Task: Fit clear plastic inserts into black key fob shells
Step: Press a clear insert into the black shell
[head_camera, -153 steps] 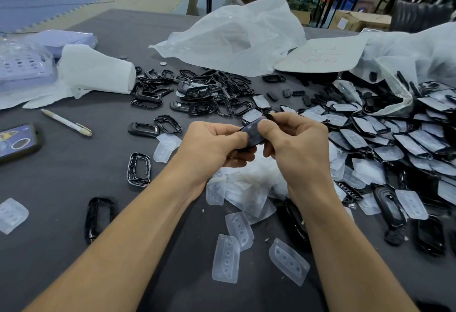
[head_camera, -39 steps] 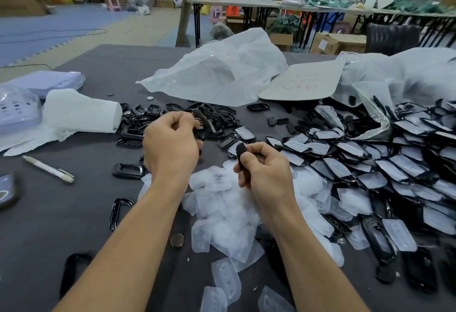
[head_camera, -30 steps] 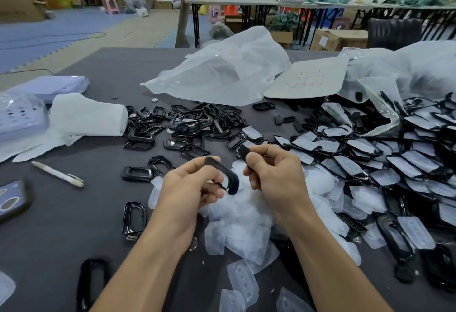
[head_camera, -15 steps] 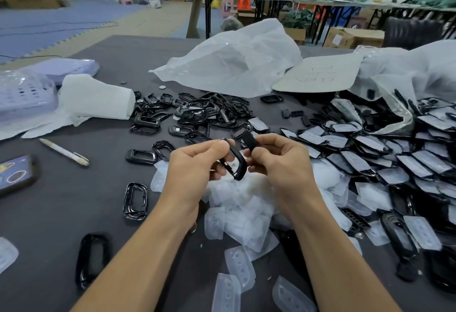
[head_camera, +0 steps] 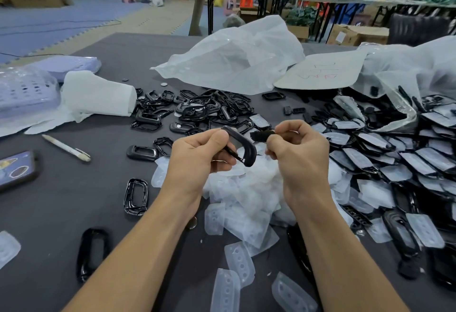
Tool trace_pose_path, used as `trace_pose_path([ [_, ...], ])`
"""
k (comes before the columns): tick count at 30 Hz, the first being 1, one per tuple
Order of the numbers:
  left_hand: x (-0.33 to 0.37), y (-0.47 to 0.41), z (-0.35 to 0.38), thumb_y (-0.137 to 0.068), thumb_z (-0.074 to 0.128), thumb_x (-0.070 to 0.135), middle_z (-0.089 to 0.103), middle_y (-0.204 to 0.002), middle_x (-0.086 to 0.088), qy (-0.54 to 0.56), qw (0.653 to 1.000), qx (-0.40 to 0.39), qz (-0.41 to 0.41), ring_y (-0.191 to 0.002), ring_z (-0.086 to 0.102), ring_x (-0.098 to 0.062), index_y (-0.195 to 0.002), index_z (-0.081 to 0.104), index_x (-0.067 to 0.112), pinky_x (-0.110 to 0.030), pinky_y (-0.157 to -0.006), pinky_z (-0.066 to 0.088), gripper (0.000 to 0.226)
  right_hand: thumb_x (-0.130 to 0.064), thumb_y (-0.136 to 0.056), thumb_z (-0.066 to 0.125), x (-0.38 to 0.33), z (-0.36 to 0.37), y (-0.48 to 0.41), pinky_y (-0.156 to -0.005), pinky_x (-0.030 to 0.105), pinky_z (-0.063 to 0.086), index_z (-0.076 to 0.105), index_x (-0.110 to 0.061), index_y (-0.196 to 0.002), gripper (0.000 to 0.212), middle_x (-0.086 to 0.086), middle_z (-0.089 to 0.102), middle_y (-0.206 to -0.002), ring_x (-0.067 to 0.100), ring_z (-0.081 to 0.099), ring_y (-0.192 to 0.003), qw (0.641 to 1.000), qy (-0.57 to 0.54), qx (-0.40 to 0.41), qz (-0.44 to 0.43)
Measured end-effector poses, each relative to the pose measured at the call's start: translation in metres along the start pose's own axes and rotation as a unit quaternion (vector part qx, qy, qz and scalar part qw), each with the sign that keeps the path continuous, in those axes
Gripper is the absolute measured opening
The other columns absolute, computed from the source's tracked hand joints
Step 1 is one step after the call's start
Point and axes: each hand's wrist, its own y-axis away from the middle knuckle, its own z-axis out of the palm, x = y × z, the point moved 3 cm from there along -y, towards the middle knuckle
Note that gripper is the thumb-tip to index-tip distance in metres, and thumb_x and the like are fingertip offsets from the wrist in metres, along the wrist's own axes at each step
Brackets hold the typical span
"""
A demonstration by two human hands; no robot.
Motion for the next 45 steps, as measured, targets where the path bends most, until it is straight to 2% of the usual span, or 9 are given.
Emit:
trace_pose_path([
  [9,-0.004,0.001,0.001,-0.091,0.075,0.012,0.069,-0.064,-0.001,-0.091,0.993,-0.054,0.046,-0.058,0.058,-0.009,-0.083,0.085,0.018,-0.019,-0.057,0.048,0.015,0.009,-0.088,0.063,-0.005,0.007,0.003,-0.059,0.028,0.040,0.081,-0.013,-0.076,0.030,0.009,0.062,-0.062,0.022,0.051,-0.061,0.989,-0.045,-0.126,0.066],
  [13,-0.004,0.005,0.005,-0.081,0.082,0.015,0.073,-0.064,0.000,-0.106,0.988,-0.079,0.084,-0.057,0.060,-0.008,-0.084,0.086,0.024,-0.020,-0.057,0.049,0.010,0.006,-0.086,0.068,-0.006,0.010,0.006,-0.048,0.023,0.041,0.080,-0.014,-0.079,0.025,0.001,0.059,-0.053,0.014,0.048,-0.046,0.994,0.009,-0.112,0.007],
  [19,-0.004,0.001,0.000,-0.086,0.081,0.012,0.071,-0.063,0.001,-0.086,0.993,-0.033,0.074,-0.056,0.060,-0.008,-0.079,0.085,0.026,-0.018,-0.055,0.049,0.016,-0.001,-0.086,0.075,-0.005,0.006,0.005,-0.051,0.022,0.048,0.077,-0.020,-0.073,0.024,0.004,0.072,-0.063,0.013,0.060,-0.051,0.995,0.046,-0.055,-0.072],
  [27,-0.002,0.004,-0.001,-0.081,0.087,0.018,0.080,-0.075,0.003,-0.140,0.983,0.004,0.116,-0.064,0.072,-0.007,-0.081,0.085,0.035,-0.018,-0.061,0.055,0.018,0.002,-0.091,0.069,0.005,0.018,0.010,-0.041,0.019,0.037,0.077,-0.008,-0.086,0.014,0.004,0.061,-0.057,0.011,0.043,-0.039,0.987,-0.026,-0.117,0.103],
  [31,-0.002,0.006,-0.002,-0.080,0.085,0.033,0.079,-0.073,0.009,-0.171,0.976,0.032,0.134,-0.064,0.072,-0.005,-0.083,0.084,0.039,-0.019,-0.061,0.055,0.007,-0.014,-0.099,0.060,0.005,0.019,0.013,-0.045,0.023,0.033,0.076,-0.008,-0.098,0.017,0.007,0.072,-0.071,0.012,0.041,-0.038,0.961,-0.090,-0.171,0.198],
  [33,-0.004,0.005,-0.003,-0.079,0.082,0.035,0.078,-0.070,0.008,-0.160,0.977,0.059,0.129,-0.058,0.069,-0.005,-0.081,0.084,0.038,-0.023,-0.058,0.054,0.004,-0.019,-0.097,0.063,0.004,0.017,0.014,-0.048,0.023,0.035,0.077,-0.010,-0.103,0.017,0.009,0.077,-0.083,0.013,0.042,-0.040,0.950,-0.109,-0.201,0.215],
  [35,-0.005,0.005,-0.003,-0.079,0.081,0.035,0.077,-0.067,0.005,-0.143,0.980,0.078,0.118,-0.054,0.066,-0.007,-0.081,0.084,0.034,-0.027,-0.056,0.053,0.004,-0.010,-0.092,0.069,0.003,0.018,0.015,-0.047,0.021,0.035,0.076,-0.012,-0.108,0.018,0.002,0.074,-0.075,0.012,0.041,-0.042,0.951,-0.092,-0.227,0.191],
  [39,-0.005,0.007,-0.002,-0.081,0.083,0.026,0.078,-0.071,-0.004,-0.070,0.993,0.063,0.068,-0.059,0.070,-0.015,-0.084,0.085,0.026,-0.031,-0.062,0.059,0.003,0.010,-0.086,0.070,0.004,0.023,0.018,-0.041,0.019,0.033,0.075,-0.009,-0.102,0.025,0.002,0.062,-0.060,0.011,0.037,-0.039,0.970,-0.074,-0.174,0.155],
  [45,-0.007,0.009,0.004,-0.083,0.078,-0.005,0.081,-0.085,-0.011,-0.074,0.997,-0.024,0.009,-0.076,0.074,-0.015,-0.097,0.084,0.025,-0.020,-0.067,0.058,0.034,0.011,-0.086,0.069,0.010,0.019,0.016,-0.038,0.019,0.032,0.074,-0.011,-0.090,0.023,0.001,0.067,-0.062,0.010,0.035,-0.035,0.974,-0.127,-0.103,0.156],
])
